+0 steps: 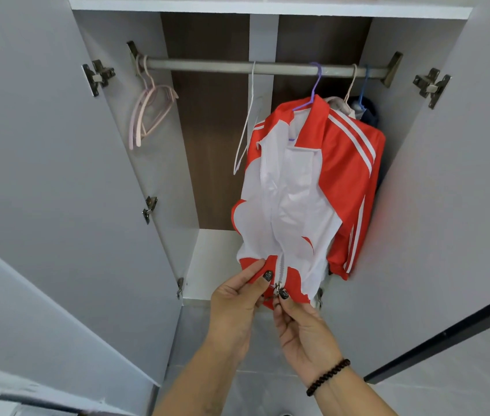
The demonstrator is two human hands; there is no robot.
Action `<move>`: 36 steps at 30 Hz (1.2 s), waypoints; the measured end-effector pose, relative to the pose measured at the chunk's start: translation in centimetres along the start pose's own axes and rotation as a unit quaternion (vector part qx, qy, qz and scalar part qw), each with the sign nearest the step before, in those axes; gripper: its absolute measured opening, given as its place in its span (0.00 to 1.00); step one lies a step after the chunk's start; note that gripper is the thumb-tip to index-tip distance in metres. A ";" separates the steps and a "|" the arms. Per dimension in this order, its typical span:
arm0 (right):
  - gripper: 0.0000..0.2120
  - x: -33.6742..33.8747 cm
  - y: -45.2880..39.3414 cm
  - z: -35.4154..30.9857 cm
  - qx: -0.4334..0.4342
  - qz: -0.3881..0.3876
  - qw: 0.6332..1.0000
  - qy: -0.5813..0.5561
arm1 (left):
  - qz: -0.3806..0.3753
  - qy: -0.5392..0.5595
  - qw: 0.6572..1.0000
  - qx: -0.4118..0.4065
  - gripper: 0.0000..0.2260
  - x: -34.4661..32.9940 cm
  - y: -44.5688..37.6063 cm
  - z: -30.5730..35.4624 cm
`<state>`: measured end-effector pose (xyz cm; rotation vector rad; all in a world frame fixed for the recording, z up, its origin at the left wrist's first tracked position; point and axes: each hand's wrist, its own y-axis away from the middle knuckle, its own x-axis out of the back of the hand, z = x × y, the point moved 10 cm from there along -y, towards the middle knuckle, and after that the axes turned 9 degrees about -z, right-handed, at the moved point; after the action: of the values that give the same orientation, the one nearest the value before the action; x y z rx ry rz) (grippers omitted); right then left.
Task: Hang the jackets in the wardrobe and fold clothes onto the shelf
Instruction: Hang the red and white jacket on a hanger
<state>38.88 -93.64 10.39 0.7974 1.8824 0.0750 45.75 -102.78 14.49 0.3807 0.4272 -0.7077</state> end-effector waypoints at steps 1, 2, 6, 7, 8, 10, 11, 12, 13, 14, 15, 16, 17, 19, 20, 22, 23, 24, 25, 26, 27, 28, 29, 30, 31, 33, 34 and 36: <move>0.08 0.0 0.0 0.1 0.001 0.002 1.000 -0.001 | 0.000 -0.009 1.000 -0.002 0.13 0.0 0.0 0.1; 0.09 0.1 0.0 0.1 0.003 0.005 1.000 -0.003 | 0.001 -0.021 1.000 -0.004 0.12 0.1 0.0 0.3; 0.09 0.5 0.1 0.3 0.007 0.024 1.000 -0.004 | -0.006 -0.071 0.997 -0.021 0.12 0.0 0.0 1.2; 0.08 0.5 0.1 0.4 0.006 0.026 1.000 -0.004 | -0.008 -0.083 0.996 -0.025 0.12 0.0 0.0 1.3; 0.08 0.5 0.2 0.6 0.006 0.028 1.000 -0.005 | -0.009 -0.095 0.995 -0.029 0.12 0.1 0.0 1.5; 0.10 0.6 0.3 0.9 0.003 0.032 0.999 -0.005 | -0.012 -0.116 0.993 -0.034 0.12 0.3 0.0 1.7; 0.12 0.7 0.4 1.0 0.002 0.035 0.999 -0.005 | -0.013 -0.122 0.992 -0.036 0.12 0.4 0.0 1.7; 0.13 0.7 0.6 1.2 0.001 0.037 0.999 -0.006 | -0.012 -0.130 0.991 -0.037 0.13 0.6 0.1 1.8; 0.14 0.8 0.7 1.4 -0.001 0.038 0.999 -0.005 | -0.012 -0.139 0.990 -0.036 0.13 0.7 0.1 1.8; 0.14 0.8 0.8 1.5 -0.003 0.042 0.999 -0.004 | -0.012 -0.147 0.988 -0.036 0.13 0.9 0.1 1.8; 0.15 0.8 0.8 1.6 -0.005 0.046 0.999 -0.004 | -0.012 -0.149 0.988 -0.035 0.14 1.0 0.1 1.7; 0.15 0.9 0.9 1.7 -0.006 0.050 0.999 -0.005 | -0.014 -0.148 0.988 -0.033 0.14 1.0 0.2 1.6; 0.15 0.9 0.9 1.7 -0.007 0.052 0.999 -0.006 | -0.014 -0.145 0.989 -0.029 0.14 1.0 0.2 1.5; 0.15 0.7 0.8 1.6 -0.008 0.054 0.999 -0.007 | -0.011 -0.137 0.990 -0.021 0.13 1.1 0.3 1.2; 0.15 0.6 0.8 1.6 -0.007 0.055 0.998 -0.005 | -0.009 -0.134 0.991 -0.017 0.13 1.2 0.3 1.1; 0.15 0.5 0.9 1.4 -0.007 0.059 0.998 -0.003 | -0.008 -0.130 0.991 -0.008 0.12 1.2 0.4 0.8; 0.14 0.6 0.9 1.3 -0.006 0.061 0.998 -0.004 | -0.009 -0.129 0.992 -0.004 0.12 1.2 0.4 0.6; 0.13 0.6 0.9 1.1 -0.006 0.063 0.998 -0.004 | -0.009 -0.128 0.992 0.000 0.11 1.2 0.5 0.5; 0.12 0.7 1.0 1.0 -0.008 0.065 0.998 -0.003 | -0.008 -0.128 0.992 0.003 0.11 1.1 0.5 0.4; 0.10 0.8 1.0 0.9 -0.010 0.069 0.998 0.001 | -0.007 -0.131 0.991 0.004 0.11 1.1 0.6 0.3; 0.09 0.9 1.0 0.7 -0.012 0.073 0.997 0.007 | -0.006 -0.136 0.991 0.005 0.11 1.1 0.6 0.3; 0.07 1.1 1.0 0.6 -0.013 0.076 0.997 0.015 | -0.007 -0.146 0.989 0.003 0.11 1.1 0.7 0.3; 0.06 1.2 1.0 0.3 -0.012 0.079 0.997 0.022 | -0.009 -0.163 0.987 0.000 0.12 1.0 0.7 0.4; 0.04 1.4 1.0 0.0 -0.011 0.083 0.996 0.030 | -0.012 -0.186 0.982 -0.004 0.12 0.8 0.7 0.5; 0.03 1.5 0.9 -0.3 -0.011 0.086 0.996 0.037 | -0.014 -0.209 0.978 -0.008 0.12 0.6 0.7 0.6; 0.02 1.6 0.8 -0.7 -0.020 0.084 0.995 0.052 | -0.017 -0.241 0.970 -0.014 0.12 0.3 0.6 0.8; 0.01 1.5 0.7 -0.7 -0.030 0.079 0.994 0.063 | -0.016 -0.246 0.969 -0.015 0.13 0.2 0.6 0.9; 0.03 1.5 0.6 -0.5 -0.063 0.068 0.991 0.100 | -0.015 -0.244 0.970 -0.011 0.13 0.2 0.4 0.7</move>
<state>38.36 -92.22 9.68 0.8553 1.9861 0.3669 46.32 -102.95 15.08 0.1680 -0.0248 -0.7964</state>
